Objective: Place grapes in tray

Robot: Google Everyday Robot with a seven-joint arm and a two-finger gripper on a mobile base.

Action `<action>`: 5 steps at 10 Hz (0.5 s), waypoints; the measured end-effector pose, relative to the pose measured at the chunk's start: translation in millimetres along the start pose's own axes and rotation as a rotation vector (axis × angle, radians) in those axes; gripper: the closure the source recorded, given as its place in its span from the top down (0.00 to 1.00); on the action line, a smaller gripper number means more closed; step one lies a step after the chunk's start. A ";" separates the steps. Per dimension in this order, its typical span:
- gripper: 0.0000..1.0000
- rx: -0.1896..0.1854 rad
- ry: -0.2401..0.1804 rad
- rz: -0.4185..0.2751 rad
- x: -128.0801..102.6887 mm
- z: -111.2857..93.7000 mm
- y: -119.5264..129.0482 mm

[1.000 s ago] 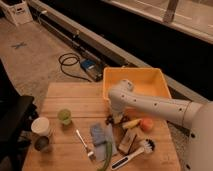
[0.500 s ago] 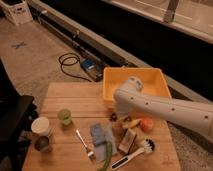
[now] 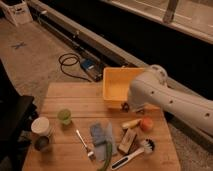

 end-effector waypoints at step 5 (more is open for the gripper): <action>0.00 0.129 0.075 -0.004 21.8 -28.0 -118.0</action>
